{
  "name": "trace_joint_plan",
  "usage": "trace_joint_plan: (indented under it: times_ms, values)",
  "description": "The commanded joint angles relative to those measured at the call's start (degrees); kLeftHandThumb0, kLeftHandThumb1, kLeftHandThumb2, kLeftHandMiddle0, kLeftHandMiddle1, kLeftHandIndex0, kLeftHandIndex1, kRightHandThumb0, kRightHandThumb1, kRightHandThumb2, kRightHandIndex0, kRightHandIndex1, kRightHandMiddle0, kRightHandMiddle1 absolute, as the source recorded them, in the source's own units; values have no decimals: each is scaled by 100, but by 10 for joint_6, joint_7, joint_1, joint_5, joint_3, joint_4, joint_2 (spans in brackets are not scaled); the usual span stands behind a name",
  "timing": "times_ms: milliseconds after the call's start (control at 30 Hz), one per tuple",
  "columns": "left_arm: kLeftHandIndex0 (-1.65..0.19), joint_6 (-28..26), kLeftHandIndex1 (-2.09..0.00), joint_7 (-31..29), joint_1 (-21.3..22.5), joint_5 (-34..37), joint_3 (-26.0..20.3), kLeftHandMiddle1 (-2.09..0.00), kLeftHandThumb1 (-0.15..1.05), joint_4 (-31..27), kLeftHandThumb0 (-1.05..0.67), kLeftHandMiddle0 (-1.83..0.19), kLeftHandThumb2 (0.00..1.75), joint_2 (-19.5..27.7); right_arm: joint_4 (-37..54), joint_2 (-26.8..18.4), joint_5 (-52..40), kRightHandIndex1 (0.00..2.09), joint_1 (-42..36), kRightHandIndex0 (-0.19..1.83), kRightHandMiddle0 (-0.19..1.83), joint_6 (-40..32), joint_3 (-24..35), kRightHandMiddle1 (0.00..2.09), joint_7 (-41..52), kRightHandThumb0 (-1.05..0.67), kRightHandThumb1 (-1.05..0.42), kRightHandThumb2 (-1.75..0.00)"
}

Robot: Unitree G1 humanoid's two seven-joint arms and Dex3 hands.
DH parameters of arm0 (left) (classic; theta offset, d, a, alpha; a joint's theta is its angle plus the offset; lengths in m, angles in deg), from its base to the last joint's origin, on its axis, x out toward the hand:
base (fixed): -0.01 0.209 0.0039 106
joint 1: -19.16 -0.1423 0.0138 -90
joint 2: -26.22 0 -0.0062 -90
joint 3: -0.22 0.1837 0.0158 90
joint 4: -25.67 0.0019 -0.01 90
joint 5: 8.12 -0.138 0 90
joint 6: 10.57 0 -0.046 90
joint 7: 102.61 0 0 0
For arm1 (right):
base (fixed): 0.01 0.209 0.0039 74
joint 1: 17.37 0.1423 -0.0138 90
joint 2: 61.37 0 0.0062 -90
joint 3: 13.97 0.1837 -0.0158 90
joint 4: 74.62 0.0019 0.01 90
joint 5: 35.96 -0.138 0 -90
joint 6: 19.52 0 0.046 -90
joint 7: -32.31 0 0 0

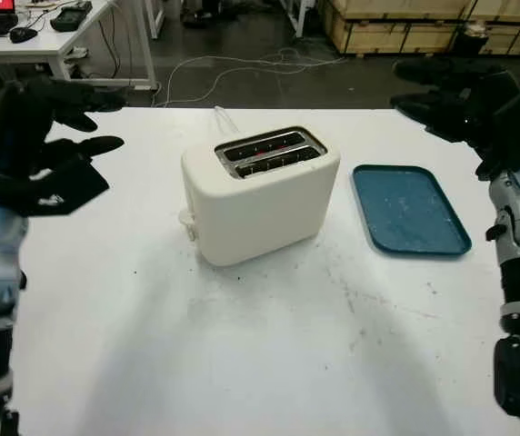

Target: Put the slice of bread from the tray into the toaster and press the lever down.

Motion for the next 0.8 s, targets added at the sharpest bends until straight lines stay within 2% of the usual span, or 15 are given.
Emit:
trace_joint_plan:
  times_ms: [0, 167, 300, 533, 767]
  values:
    - [-108, 0, -7, -14, 24, -13, 18, -81, 74, 12, -41, -83, 0, 17, -18, -10, 20, 12, 27, 95, 92, 22, -14, 2, 4, -51, -72, 0]
    - [-111, 17, -7, -13, 55, -19, 51, -79, 72, 36, -41, -88, 0, 16, -54, -14, 57, 11, 57, 98, 92, 40, -37, 1, -1, -51, -70, 0]
    - [-110, 20, -7, -2, 68, -30, 70, -80, 71, 49, -39, -88, 0, 4, -81, -14, 92, 10, 75, 99, 93, 67, -59, 1, -12, -57, -70, 0]
    - [-110, 36, -7, 12, 63, -43, 78, -84, 72, 58, -35, -85, 0, -4, -95, -6, 122, 13, 87, 102, 95, 81, -79, 2, -35, -57, -69, 0]
    - [-109, 22, -6, 5, 51, -38, 75, -91, 72, 49, -30, -80, 0, -12, -103, -3, 125, 13, 95, 99, 92, 88, -86, 0, -28, -53, -70, 0]
